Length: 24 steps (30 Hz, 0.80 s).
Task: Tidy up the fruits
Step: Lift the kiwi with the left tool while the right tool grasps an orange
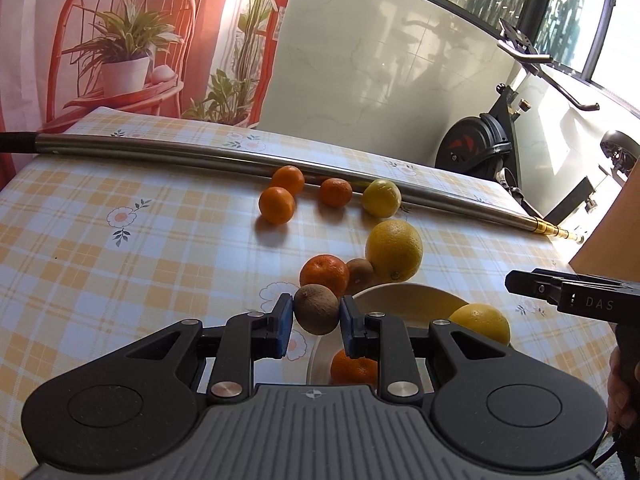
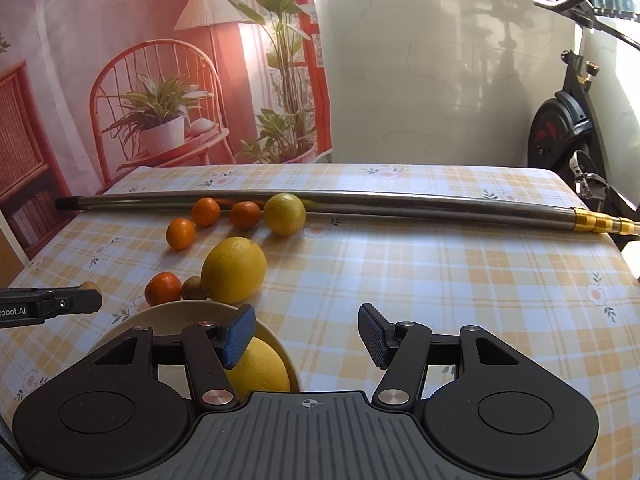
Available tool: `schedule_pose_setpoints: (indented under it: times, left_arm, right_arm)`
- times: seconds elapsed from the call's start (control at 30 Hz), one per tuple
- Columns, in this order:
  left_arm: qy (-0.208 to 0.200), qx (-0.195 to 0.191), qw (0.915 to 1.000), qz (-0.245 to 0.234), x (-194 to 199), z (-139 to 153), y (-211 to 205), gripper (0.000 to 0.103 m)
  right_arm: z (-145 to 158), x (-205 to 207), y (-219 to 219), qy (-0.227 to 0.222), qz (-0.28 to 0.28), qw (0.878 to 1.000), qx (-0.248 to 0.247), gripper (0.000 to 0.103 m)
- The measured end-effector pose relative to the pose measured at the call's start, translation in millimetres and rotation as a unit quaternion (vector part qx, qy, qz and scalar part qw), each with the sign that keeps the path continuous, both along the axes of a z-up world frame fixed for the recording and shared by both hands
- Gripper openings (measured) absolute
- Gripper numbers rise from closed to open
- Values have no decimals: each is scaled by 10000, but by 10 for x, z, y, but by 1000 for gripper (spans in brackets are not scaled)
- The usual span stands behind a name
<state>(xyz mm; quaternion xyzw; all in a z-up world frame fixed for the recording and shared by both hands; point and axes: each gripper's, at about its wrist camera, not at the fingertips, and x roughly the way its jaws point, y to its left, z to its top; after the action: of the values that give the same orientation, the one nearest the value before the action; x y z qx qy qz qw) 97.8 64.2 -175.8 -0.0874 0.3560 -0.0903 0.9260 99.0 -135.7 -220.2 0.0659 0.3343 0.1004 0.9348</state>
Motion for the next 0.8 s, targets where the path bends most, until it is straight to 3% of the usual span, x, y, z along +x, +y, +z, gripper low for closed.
schedule_pose_setpoints:
  times: [0.37,0.8]
  left_arm:
    - [-106,4,9996,271,39,127,161,27]
    - [-251,-144,9945,1004,97,310,626,27]
  right_arm:
    - [-16,47,-175,63,-233,9997,99,54]
    - [386,634,434,-182,989,9949,98,48]
